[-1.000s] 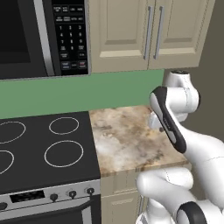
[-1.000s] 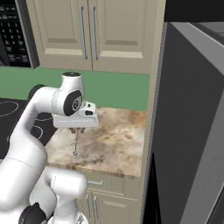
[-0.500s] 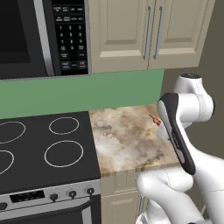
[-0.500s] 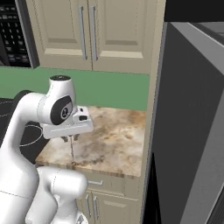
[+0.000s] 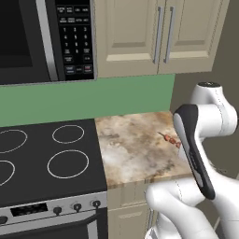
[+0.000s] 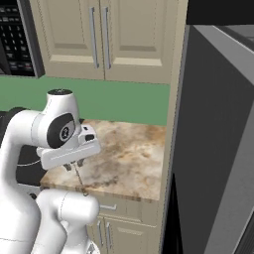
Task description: Store the kebab skewer in the freezer for long-term storage. Close the freezer door after placing the cooked food.
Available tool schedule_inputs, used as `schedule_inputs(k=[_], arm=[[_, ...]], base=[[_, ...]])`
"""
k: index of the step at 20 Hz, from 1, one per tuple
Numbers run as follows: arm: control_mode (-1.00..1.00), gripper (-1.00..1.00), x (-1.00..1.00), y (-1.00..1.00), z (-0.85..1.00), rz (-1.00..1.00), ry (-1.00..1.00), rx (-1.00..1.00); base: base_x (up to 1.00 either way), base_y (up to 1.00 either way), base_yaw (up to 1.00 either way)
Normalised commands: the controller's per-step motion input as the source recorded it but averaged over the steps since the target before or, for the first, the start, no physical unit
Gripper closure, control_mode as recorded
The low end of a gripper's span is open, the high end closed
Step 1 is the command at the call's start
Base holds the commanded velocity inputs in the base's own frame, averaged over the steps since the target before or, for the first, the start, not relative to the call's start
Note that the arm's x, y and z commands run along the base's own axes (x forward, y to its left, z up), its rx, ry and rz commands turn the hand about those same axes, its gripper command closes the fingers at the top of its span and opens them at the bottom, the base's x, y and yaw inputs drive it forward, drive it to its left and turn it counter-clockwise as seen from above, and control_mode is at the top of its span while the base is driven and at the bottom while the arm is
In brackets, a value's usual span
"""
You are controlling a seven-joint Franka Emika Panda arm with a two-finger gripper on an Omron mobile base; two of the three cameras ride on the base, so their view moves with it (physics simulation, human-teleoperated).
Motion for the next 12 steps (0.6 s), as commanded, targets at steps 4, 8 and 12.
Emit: schedule_inputs(k=[4,8,12], arm=[[-1.00,1.00,-0.27,0.00,0.00,0.14,0.01,0.00],[-1.00,1.00,0.00,0.00,0.00,0.00,0.00,0.00],[-1.00,1.00,0.00,0.00,0.00,0.00,0.00,0.00]], base=[[0.00,0.00,0.00],[0.00,0.00,0.00],[0.00,0.00,0.00]])
